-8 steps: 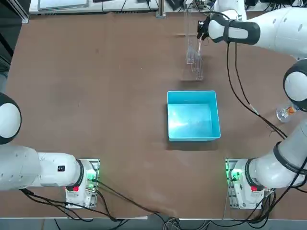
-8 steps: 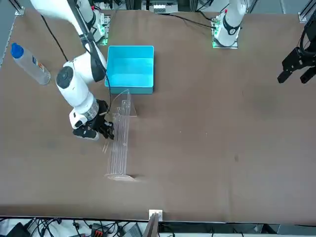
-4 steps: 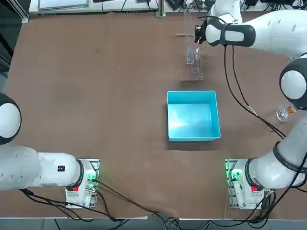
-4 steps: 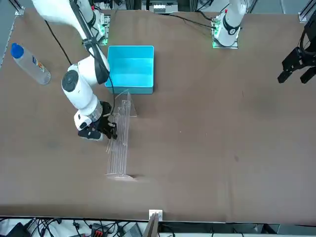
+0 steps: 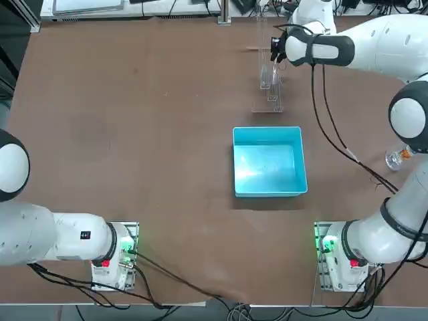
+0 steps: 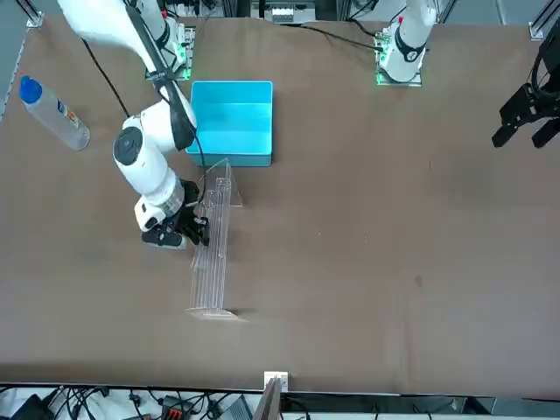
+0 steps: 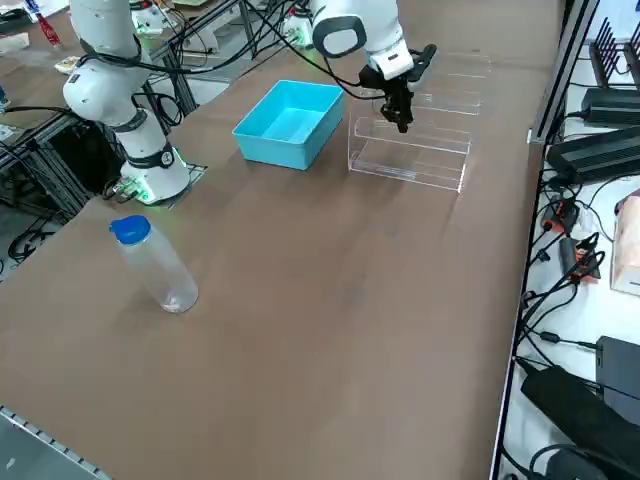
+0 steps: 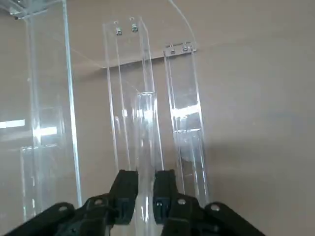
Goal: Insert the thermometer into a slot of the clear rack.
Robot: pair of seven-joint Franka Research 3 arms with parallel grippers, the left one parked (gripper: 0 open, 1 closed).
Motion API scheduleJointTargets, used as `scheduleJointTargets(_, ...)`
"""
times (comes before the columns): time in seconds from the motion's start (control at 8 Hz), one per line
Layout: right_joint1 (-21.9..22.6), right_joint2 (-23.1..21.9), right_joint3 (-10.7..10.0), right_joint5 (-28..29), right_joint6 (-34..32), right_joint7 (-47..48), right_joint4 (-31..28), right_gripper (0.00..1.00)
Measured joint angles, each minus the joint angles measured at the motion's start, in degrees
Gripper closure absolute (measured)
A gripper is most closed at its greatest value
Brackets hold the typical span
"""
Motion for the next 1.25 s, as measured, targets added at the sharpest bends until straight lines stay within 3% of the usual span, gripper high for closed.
scheduleJointTargets(0.12, 0.09, 0.25, 0.0, -0.01, 0.0, 0.0, 0.0, 0.76)
scheduleJointTargets(0.25, 0.21, 0.4, 0.0, -0.01, 0.03, 0.0, 0.0, 0.63)
scheduleJointTargets(0.62, 0.21, 0.38, -0.36, -0.33, 0.19, -0.06, 0.09, 0.11)
scheduleJointTargets(0.75, 0.18, 0.34, -0.45, -0.42, 0.19, -0.09, 0.1, 0.0)
scheduleJointTargets(1.25, -2.81, -3.5, -2.03, -0.47, -6.13, -5.18, 0.85, 0.0)
